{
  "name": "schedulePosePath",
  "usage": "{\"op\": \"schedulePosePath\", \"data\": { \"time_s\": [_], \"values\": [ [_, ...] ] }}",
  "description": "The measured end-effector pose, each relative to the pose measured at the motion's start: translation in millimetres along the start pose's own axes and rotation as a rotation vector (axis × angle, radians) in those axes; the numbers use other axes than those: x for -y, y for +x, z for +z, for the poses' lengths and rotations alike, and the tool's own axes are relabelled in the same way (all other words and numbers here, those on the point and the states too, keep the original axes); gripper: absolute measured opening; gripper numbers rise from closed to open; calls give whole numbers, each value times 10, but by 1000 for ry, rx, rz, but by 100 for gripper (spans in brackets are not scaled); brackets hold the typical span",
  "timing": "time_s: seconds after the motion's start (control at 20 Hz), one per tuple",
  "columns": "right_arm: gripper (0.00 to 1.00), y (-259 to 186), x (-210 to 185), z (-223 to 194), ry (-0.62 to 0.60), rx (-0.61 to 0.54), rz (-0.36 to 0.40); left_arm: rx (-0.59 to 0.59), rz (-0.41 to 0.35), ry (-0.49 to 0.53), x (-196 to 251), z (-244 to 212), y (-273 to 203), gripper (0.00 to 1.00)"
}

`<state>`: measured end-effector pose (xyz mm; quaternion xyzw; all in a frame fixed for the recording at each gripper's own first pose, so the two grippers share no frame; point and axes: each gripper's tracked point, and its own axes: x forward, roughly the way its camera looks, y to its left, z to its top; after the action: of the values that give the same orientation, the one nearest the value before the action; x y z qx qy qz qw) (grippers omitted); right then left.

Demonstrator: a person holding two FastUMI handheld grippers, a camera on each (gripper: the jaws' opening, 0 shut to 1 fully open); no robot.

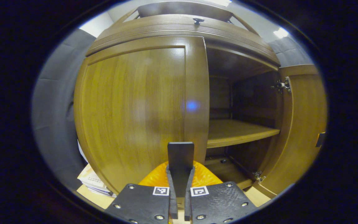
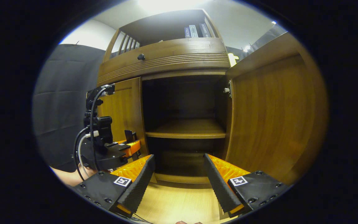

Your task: Open the right door of the double-door shoe cabinet with the right hand, and open the left door with the left hand.

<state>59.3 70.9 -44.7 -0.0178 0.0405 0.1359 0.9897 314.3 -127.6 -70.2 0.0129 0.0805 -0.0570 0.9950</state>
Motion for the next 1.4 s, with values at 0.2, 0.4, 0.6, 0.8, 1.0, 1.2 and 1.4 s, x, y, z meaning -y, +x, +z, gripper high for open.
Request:
{"op": "schedulePosePath", "data": {
  "time_s": [0.2, 0.4, 0.6, 0.8, 1.0, 1.2, 1.4],
  "values": [
    [99, -78, -30, 3, -5, 3, -15, 5, -27, -1, -19, -12, -174, 12],
    [100, -162, -14, -11, -5, 7, -45, 9, -40, -3, -69, -31, -402, 12],
    [96, -244, -14, -30, 11, 2, -70, 17, -45, -9, -146, -50, -634, 12],
    [95, -341, -75, -42, 17, -1, -77, 23, -40, -14, -258, -73, -877, 10],
    [99, -462, -196, -35, 4, 4, -73, 33, -39, -19, -389, -75, -1116, 10],
    [95, -559, -313, -49, 0, 10, -67, 45, -28, -28, -553, -108, -1344, 10],
    [99, -653, -446, -80, 9, 14, -57, 56, -19, -35, -772, -132, -1593, 12]
  ]
}}
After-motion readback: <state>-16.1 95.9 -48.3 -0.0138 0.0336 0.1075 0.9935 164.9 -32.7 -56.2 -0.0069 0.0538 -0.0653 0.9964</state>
